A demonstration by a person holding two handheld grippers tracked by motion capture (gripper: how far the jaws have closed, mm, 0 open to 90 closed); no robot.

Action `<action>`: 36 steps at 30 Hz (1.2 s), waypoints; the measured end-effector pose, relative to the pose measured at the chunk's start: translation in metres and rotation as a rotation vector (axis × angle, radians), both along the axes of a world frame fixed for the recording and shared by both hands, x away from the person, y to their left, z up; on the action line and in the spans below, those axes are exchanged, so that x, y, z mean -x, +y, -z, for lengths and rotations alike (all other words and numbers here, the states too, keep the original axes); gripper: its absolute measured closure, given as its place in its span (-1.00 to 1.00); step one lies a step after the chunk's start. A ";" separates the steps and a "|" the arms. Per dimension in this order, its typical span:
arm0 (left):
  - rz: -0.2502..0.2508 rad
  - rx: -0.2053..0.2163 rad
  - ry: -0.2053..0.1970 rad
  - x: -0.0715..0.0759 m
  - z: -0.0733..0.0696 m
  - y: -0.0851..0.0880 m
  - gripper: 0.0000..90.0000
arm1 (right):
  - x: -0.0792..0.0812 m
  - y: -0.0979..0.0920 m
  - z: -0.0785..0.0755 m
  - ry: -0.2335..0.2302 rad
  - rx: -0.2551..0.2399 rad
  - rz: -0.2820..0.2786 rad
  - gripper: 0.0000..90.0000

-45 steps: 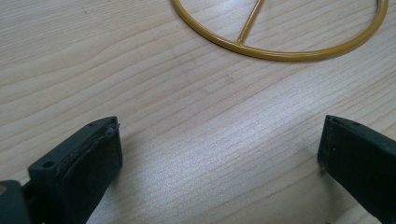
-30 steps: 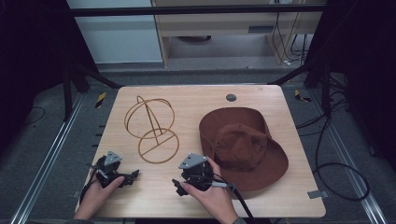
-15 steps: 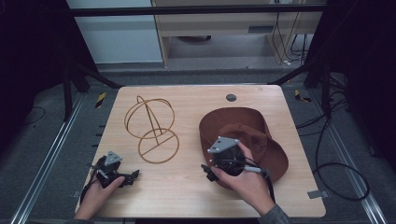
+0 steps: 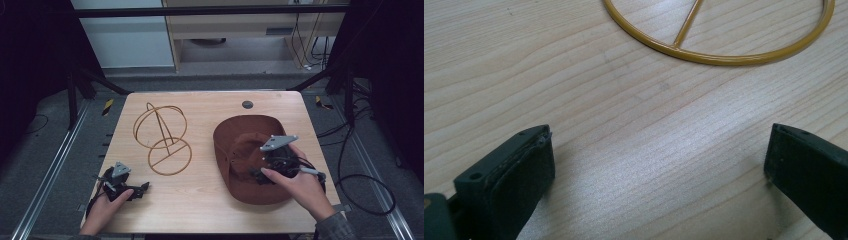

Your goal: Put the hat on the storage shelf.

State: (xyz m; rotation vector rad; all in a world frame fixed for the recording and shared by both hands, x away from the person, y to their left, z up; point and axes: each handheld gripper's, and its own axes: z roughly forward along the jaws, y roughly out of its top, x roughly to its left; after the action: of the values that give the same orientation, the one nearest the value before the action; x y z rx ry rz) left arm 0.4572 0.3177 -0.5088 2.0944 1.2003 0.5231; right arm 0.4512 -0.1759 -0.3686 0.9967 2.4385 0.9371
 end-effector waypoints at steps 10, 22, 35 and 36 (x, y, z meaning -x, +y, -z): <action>0.000 0.001 0.000 0.000 0.000 0.000 -1.00 | -0.016 -0.034 -0.009 0.032 0.033 0.058 -0.61; -0.008 -0.004 -0.001 -0.001 0.000 -0.001 -1.00 | -0.060 -0.042 -0.025 0.061 0.060 0.075 -0.54; -0.006 -0.003 -0.002 -0.002 0.000 -0.004 -1.00 | -0.095 -0.023 0.001 0.153 0.066 0.038 -0.63; -0.004 -0.003 -0.002 -0.002 0.000 -0.004 -1.00 | -0.096 -0.021 0.004 0.158 0.064 0.037 -0.64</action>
State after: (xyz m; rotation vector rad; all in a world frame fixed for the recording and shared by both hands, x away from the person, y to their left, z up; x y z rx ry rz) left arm 0.4592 0.3134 -0.5087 2.0937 1.2039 0.5292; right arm 0.5472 -0.1974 -0.3724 1.1277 2.5514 0.7901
